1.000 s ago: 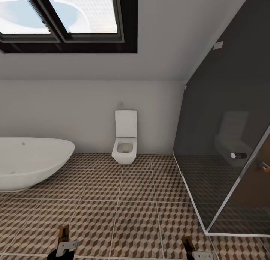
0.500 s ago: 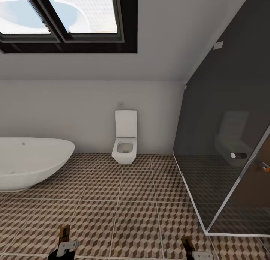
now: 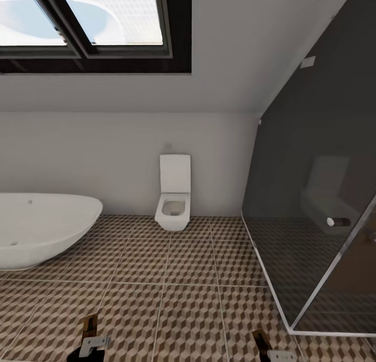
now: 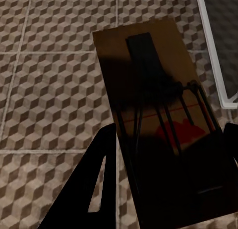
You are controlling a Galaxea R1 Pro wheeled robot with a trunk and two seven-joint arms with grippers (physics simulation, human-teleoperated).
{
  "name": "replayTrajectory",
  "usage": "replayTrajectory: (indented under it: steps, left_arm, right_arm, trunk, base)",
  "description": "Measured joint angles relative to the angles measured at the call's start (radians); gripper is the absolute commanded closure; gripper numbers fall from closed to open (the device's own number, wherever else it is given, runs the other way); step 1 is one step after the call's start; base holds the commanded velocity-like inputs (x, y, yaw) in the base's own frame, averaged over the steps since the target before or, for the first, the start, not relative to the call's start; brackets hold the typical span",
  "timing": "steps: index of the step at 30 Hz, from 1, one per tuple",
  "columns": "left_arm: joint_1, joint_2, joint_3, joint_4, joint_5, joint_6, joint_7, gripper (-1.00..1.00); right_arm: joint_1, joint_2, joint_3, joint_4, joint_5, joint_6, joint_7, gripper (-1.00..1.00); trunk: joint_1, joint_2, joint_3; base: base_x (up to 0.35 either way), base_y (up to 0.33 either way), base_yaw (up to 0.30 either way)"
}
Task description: Take the four mousetraps from the cabinet in the bathroom and place them on the bathroom floor. Make sure all four end up on the same floor surface, and ensure that at least two of them are either under or directly next to the same bathroom sink.
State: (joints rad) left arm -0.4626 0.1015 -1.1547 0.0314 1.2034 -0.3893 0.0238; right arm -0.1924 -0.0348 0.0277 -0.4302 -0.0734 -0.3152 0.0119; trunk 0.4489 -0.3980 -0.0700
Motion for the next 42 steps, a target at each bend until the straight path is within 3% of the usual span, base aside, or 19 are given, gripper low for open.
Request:
replayTrajectory:
  steps: [28,42]
  left_arm:
    - [0.000,0.000,0.000,0.000,0.000,0.000,0.001,1.00]
    - [0.000,0.000,0.000,0.000,0.000,-0.002,0.001,1.00]
  right_arm:
    - [0.000,0.000,0.000,0.000,0.000,0.000,0.000,1.00]
    - [0.000,0.000,0.000,0.000,0.001,0.000,0.000,1.00]
  trunk:
    - [0.000,0.000,0.000]
    - [0.001,0.000,0.000]
  base:
    - [0.327,0.000,0.000]
    - [0.030,0.000,0.000]
